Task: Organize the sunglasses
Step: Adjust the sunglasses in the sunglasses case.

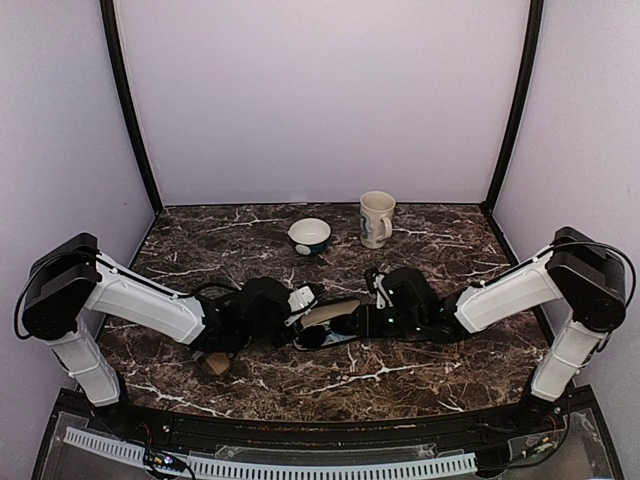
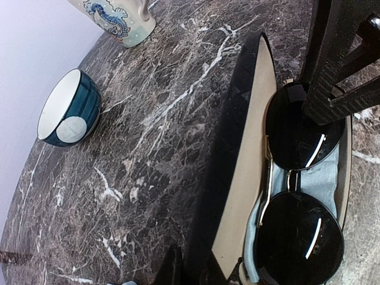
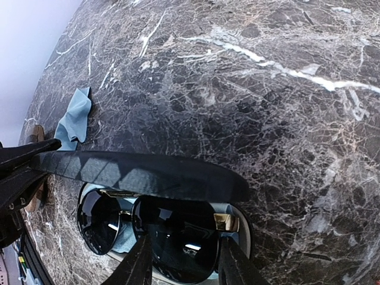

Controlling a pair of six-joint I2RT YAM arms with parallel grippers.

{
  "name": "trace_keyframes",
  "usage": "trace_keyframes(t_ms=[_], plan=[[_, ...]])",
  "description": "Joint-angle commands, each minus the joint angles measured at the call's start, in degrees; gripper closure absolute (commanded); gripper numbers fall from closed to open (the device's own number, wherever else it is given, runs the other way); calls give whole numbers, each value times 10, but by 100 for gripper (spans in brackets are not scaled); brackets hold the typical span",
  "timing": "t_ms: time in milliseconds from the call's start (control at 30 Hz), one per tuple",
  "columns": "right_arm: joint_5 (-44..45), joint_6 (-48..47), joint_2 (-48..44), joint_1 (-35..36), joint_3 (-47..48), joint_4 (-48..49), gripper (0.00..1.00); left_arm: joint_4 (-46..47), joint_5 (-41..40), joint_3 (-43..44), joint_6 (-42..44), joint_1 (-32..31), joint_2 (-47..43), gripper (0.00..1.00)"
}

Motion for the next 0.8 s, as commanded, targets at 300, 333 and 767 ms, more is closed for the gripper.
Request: trace_keyframes(t_ms=[300,333,767], plan=[[5,13,-1,19,-6,15,61,29,-10,7,-5,-3,-1,100],[6,14,-2,20,-6,15,61,28,-11,6,-6,-3,-1,100],[11,27,-14,29,-14,17,60,22,-25,15,-10,-9,9,100]])
